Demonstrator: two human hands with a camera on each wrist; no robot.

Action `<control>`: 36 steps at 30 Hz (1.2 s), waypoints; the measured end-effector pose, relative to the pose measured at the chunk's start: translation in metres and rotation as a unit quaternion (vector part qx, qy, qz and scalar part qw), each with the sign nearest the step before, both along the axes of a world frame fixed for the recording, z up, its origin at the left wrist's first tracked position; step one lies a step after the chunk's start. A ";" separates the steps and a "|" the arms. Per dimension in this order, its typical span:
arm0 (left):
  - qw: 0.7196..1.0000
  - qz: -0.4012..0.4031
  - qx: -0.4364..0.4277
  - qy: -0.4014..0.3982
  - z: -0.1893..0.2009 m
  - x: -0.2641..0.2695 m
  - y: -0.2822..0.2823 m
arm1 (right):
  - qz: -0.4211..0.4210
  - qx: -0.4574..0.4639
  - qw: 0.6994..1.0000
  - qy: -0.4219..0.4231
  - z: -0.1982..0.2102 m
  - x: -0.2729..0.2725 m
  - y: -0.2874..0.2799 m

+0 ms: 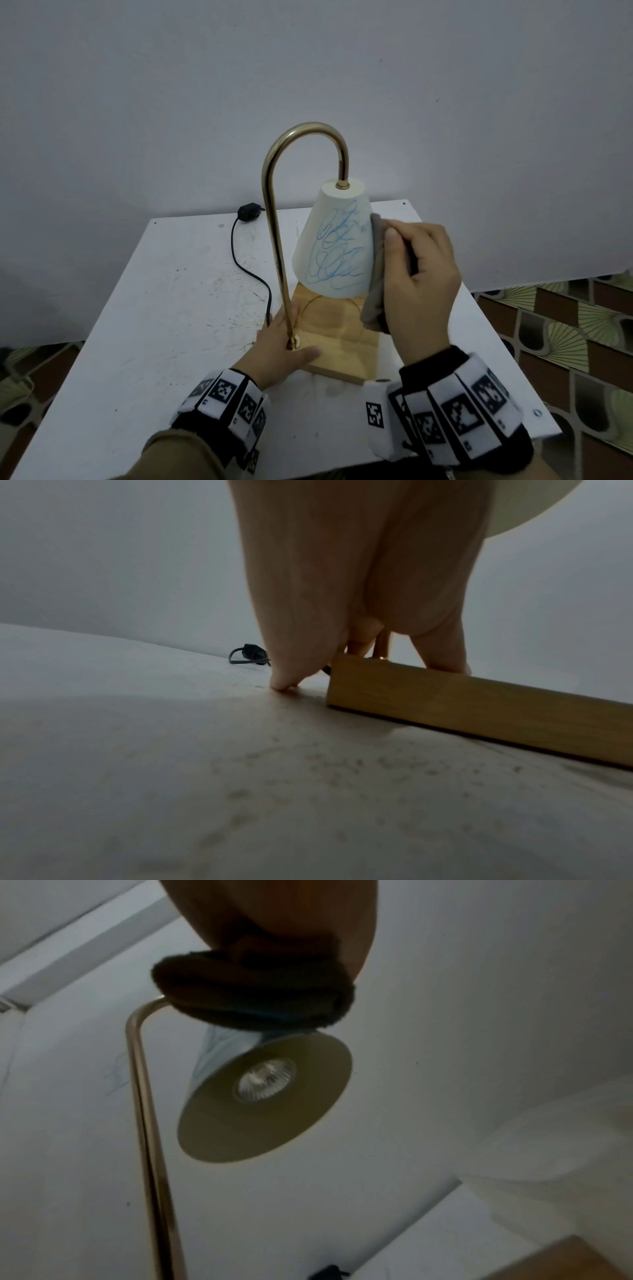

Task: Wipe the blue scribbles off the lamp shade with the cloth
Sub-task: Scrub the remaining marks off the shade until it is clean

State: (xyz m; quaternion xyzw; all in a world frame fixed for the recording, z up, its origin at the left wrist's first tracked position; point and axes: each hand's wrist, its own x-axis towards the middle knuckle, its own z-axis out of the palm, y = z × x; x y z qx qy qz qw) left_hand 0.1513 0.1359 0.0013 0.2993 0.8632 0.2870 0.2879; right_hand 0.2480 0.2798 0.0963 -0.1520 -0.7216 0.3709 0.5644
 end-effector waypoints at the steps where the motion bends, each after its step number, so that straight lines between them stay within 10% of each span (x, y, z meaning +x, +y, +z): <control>1: 1.000 0.000 0.000 -0.001 0.000 0.000 0.000 | 0.000 -0.007 1.000 0.007 0.005 -0.004 0.000; 36: 1.000 0.009 0.013 0.010 0.002 0.003 0.001 | -0.002 0.004 1.000 0.017 0.007 -0.003 -0.002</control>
